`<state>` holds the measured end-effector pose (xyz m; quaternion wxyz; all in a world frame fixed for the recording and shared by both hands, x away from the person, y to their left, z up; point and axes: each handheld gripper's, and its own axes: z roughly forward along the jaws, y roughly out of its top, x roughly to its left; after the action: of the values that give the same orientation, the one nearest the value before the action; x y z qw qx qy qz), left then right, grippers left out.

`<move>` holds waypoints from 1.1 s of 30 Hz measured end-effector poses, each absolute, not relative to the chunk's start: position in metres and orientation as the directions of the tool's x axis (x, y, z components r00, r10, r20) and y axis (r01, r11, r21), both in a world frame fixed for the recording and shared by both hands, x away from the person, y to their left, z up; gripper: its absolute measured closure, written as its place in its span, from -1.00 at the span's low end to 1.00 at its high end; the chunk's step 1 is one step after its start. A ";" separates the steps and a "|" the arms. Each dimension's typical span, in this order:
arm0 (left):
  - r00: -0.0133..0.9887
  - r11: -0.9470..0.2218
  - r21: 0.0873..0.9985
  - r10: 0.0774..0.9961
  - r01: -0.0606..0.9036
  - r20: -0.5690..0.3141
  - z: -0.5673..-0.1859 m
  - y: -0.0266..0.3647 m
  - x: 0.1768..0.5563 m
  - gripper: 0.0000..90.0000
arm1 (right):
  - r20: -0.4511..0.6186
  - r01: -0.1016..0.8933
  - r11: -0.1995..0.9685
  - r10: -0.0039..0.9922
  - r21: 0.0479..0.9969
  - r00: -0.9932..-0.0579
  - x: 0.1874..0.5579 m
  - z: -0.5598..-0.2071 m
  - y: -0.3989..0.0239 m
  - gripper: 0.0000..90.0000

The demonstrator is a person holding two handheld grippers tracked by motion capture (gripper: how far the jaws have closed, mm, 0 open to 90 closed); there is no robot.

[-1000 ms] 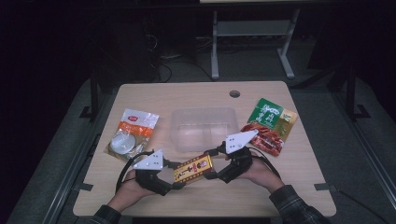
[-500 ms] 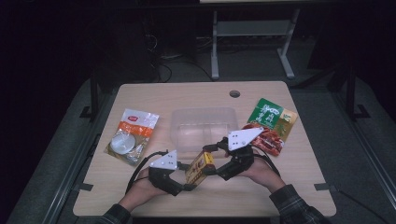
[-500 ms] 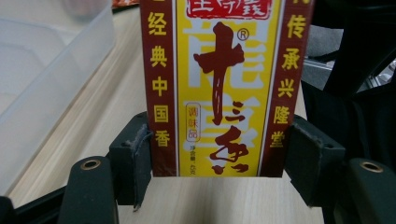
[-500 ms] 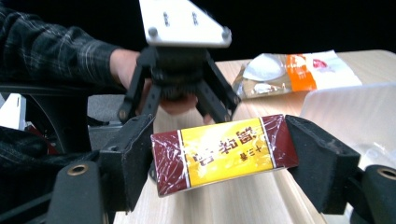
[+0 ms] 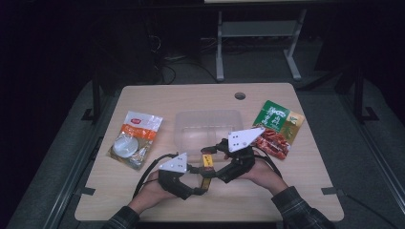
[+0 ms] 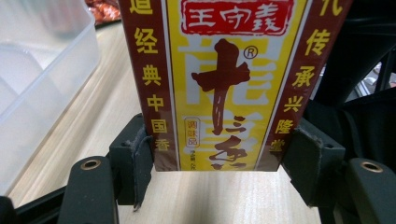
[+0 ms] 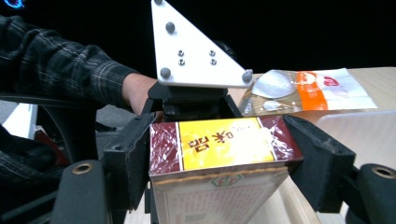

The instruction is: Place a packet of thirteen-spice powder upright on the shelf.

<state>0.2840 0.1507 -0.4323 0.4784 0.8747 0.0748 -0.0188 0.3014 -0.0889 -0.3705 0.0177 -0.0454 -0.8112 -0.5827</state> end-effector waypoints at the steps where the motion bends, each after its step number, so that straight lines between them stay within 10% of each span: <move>1: 0.989 -0.531 0.835 0.110 0.146 -0.103 -0.432 0.151 0.284 -0.29 | 0.088 0.100 0.320 0.052 0.942 -0.995 0.301 -0.371 -0.088 -0.37; 33: 0.935 -0.573 0.766 0.338 0.292 -0.103 -0.440 0.192 0.272 -0.57 | 0.057 0.105 0.429 0.123 0.897 -0.991 0.302 -0.375 -0.084 -0.33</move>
<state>0.2722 0.1921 -0.4396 0.4265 0.8864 0.1776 0.0271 0.3017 -0.0837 -0.3750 -0.0087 -0.0675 -0.8453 -0.5299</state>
